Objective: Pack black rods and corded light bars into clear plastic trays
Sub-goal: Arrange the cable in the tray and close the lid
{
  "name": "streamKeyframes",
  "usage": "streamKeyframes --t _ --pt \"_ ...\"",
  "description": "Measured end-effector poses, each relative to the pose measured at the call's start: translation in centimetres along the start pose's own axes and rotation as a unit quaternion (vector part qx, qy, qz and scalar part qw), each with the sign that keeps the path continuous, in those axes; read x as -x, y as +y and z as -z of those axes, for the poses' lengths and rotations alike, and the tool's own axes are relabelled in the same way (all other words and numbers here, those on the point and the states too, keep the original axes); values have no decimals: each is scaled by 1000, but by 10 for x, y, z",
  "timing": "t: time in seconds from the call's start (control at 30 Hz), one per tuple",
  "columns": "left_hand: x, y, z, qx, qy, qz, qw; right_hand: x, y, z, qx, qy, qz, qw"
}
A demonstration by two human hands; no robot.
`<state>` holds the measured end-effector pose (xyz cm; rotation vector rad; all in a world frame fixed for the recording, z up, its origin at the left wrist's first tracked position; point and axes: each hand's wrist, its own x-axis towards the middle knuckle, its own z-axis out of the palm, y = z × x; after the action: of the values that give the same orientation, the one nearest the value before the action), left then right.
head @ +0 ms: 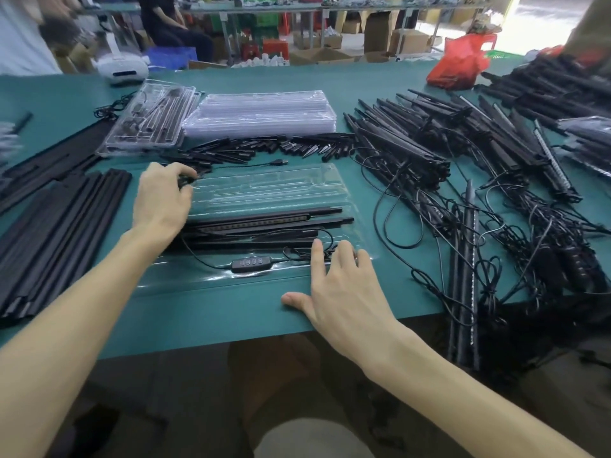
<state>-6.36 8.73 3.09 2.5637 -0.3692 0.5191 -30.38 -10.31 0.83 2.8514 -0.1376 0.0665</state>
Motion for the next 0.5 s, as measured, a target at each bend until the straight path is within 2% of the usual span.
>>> streamKeyframes --t 0.1,0.27,0.4,0.5 --pt "7 -2 14 34 54 8 998 0 0 0 -2 2 -6 1000" --pt "22 -27 41 -44 125 15 991 1 -1 -1 6 2 -14 1000" --pt "36 -47 49 -137 99 60 984 2 -1 -1 16 2 -12 1000" --pt "43 -58 48 -216 35 32 975 1 -2 0 25 0 -12 1000"
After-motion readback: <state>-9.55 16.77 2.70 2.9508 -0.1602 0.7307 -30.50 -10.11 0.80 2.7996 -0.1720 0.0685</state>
